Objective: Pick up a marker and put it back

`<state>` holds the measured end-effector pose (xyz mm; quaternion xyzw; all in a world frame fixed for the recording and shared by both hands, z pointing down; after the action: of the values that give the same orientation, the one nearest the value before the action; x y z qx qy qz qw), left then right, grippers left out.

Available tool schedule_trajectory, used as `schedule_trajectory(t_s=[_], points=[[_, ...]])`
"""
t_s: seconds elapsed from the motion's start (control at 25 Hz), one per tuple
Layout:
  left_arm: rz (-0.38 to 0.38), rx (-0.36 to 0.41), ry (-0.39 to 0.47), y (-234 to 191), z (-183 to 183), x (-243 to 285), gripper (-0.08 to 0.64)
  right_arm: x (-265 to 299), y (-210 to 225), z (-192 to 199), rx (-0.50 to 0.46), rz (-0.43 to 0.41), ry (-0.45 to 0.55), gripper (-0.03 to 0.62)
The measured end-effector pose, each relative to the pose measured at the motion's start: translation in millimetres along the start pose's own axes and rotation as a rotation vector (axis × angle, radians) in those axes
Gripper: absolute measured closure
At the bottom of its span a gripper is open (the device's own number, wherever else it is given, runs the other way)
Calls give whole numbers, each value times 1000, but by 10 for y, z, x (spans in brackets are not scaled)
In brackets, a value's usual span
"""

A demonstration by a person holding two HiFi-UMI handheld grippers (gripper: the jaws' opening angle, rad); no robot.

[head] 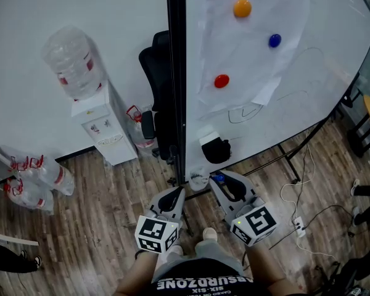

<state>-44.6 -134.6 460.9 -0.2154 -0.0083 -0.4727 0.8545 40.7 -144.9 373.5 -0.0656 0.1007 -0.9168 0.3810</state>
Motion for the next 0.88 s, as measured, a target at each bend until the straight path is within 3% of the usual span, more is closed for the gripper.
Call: schedule_trajectory(t_s=[0.88], points=[[-42, -7, 7, -36, -19, -11, 552, 261, -39, 277, 22, -68, -38, 522]])
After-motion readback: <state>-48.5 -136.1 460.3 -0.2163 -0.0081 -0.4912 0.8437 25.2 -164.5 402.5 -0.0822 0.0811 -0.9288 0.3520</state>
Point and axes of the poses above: the fingertips, and each gripper's own axes: x forward along the fingers, y to its right, z out of its underside, the point moved 1 cm from there along -x, backward along the fingers, and after that the axes turned 12 degrees about -x, right-handed, at the moved point
